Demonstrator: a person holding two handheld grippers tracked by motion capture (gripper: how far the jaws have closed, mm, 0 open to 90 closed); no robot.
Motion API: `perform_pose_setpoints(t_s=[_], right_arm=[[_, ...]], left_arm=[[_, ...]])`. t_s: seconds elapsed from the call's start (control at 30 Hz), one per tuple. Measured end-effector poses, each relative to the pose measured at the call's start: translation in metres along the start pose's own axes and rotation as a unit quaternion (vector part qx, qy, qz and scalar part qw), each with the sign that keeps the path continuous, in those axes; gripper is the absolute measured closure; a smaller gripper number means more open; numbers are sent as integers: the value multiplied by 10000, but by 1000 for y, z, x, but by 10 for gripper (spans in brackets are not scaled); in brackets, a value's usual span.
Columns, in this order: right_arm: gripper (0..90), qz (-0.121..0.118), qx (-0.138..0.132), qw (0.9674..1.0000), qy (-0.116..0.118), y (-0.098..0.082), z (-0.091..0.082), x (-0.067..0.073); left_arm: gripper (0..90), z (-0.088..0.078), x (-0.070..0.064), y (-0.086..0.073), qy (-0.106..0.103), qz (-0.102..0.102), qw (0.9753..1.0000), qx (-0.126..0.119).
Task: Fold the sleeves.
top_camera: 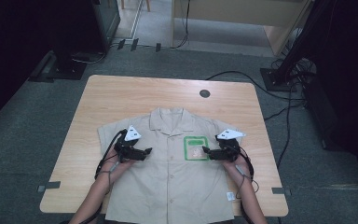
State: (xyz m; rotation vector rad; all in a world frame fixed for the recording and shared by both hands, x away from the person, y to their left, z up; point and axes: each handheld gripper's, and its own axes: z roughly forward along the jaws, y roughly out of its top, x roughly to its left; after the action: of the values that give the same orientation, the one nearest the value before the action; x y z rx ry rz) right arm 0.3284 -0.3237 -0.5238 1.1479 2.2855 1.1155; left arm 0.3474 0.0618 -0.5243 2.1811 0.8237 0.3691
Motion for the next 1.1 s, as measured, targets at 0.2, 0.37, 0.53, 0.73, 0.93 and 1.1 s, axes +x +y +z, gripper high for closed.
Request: perform_pose_setpoints(t_s=[0.2,0.37,0.53,0.73,0.93,1.1], right_arm=[[212,53,-17,10000,-26,-1,-2,-3],[213,44,-39,10000,-52,-2,-3,-6],[212,43,-39,10000,-26,-2,-2,-7],[212,1,-52,10000,-17,-2,-2,-8],[212,20,-75,10000,21,-3,-4,-12],[213,-18,-53,10000,31,-4,-5,-13]], left_arm=[[199,0,0,0,1,-1,10000,0],[199,0,0,0,2,-2,10000,-1],[199,0,0,0,1,0,10000,0],[199,0,0,0,1,1,10000,0],[199,0,0,0,2,1,10000,2],[199,0,0,0,2,0,10000,1]])
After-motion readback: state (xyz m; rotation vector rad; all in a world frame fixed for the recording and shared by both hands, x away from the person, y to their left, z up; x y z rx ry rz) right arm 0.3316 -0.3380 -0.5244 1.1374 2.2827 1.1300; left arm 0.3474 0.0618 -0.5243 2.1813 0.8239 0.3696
